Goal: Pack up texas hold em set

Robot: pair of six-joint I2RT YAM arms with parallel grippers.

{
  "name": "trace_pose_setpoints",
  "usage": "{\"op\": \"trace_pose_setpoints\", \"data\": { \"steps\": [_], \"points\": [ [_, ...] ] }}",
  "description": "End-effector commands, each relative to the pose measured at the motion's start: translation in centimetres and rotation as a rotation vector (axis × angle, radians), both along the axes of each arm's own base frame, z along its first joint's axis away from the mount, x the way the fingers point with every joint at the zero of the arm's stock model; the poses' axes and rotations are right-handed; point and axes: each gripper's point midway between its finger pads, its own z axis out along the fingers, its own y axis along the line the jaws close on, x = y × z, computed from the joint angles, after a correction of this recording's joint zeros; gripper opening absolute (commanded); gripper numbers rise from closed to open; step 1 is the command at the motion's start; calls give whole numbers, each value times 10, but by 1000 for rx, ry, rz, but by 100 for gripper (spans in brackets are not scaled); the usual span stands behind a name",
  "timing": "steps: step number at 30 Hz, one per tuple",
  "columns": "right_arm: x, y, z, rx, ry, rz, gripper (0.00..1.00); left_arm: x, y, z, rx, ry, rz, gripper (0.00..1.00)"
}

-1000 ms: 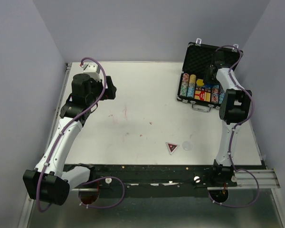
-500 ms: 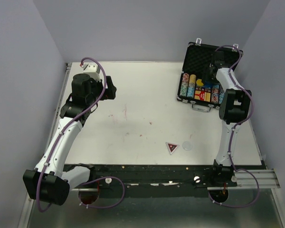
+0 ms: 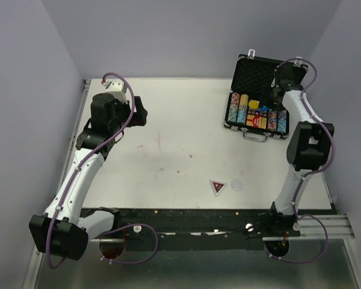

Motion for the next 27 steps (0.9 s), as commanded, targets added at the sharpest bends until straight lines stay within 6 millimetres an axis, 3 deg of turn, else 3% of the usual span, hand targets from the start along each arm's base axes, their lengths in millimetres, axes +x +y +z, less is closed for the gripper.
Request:
{"op": "trace_pose_setpoints", "data": {
  "steps": [1,3,7,12,17,22,27],
  "points": [
    [-28,34,59,77,-126,37,66,0,2,16,-8,-35,2,99],
    [-54,48,67,94,-120,43,66,0,0,16,-15,-33,-3,99],
    [-108,94,57,129,-78,114,67,0,-2,16,-28,-31,-13,99],
    [-184,169,28,203,35,250,68,-1,-4,17,-37,-33,-19,99],
    [-257,216,-9,244,164,296,70,-1,-2,17,-31,-38,-14,99],
    [-298,229,-34,219,220,274,72,-2,-3,19,-34,-40,-16,99],
    [-318,222,-48,163,265,266,73,-2,-3,20,-37,-44,-18,99]
  ]
}}
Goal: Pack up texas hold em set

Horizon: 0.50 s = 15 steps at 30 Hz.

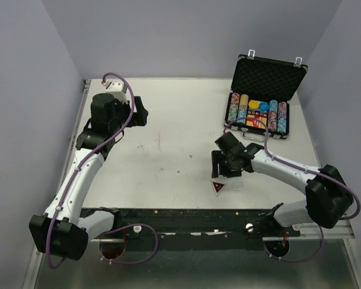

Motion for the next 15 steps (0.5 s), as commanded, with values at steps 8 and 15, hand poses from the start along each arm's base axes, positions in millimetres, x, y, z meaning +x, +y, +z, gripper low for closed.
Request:
{"op": "trace_pose_setpoints", "data": {
  "steps": [8,15],
  "points": [
    [-24,-13,-16,-80,26,-34,74,-2,-2,19,-29,-44,-14,99],
    [-30,-7,-23,-87,27,-9,75,-1,-2,17,-26,-37,-14,99]
  ]
}}
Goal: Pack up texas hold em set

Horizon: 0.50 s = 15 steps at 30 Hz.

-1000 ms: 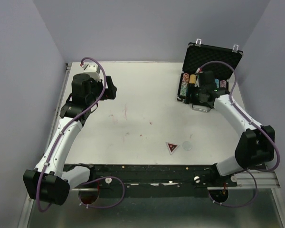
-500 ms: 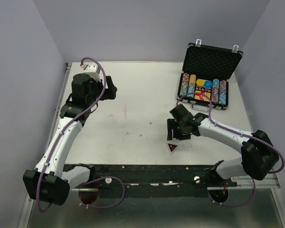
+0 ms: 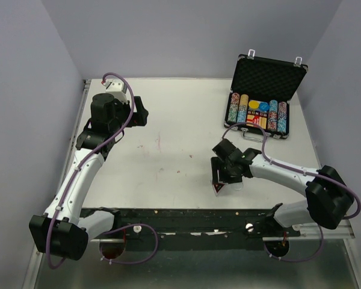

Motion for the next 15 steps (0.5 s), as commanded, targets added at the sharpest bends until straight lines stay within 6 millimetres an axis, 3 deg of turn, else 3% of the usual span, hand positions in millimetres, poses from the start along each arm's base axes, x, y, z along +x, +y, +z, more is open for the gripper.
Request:
{"op": "trace_pose_setpoints", "data": {
  "steps": [1,15],
  "points": [
    [-2,-1,-8,-29,-7,-9,75,-1,-1,17,-22,-41,-11,99],
    [-4,4,-15,-66,-10,32,76,0,-2,16,-22,-36,-10,99]
  ]
}}
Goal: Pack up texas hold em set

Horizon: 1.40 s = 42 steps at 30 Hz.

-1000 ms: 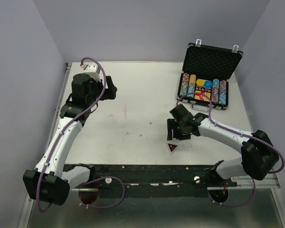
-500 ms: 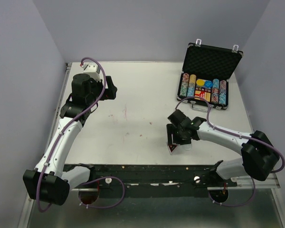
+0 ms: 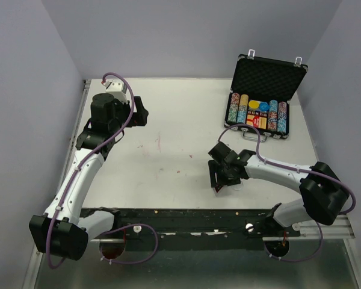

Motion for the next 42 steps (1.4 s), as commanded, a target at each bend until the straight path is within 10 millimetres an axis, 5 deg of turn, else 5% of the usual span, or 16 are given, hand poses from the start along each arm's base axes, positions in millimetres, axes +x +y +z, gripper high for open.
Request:
{"op": "trace_pose_setpoints", "data": {
  "steps": [1,15,17,42],
  "points": [
    [4,-1,-3,-24,-28,-7,76,0,-1,16,-22,-36,-9,99],
    [8,0,-6,-39,-37,5,81,1,-2,13,-22,-30,-12,99],
    [8,1,-7,-41,-38,8,88,1,-2,13,-22,-30,-12,99],
    [5,-10,-17,-134,-43,19,77,1,-2,13,-23,-28,-12,99]
  ]
}}
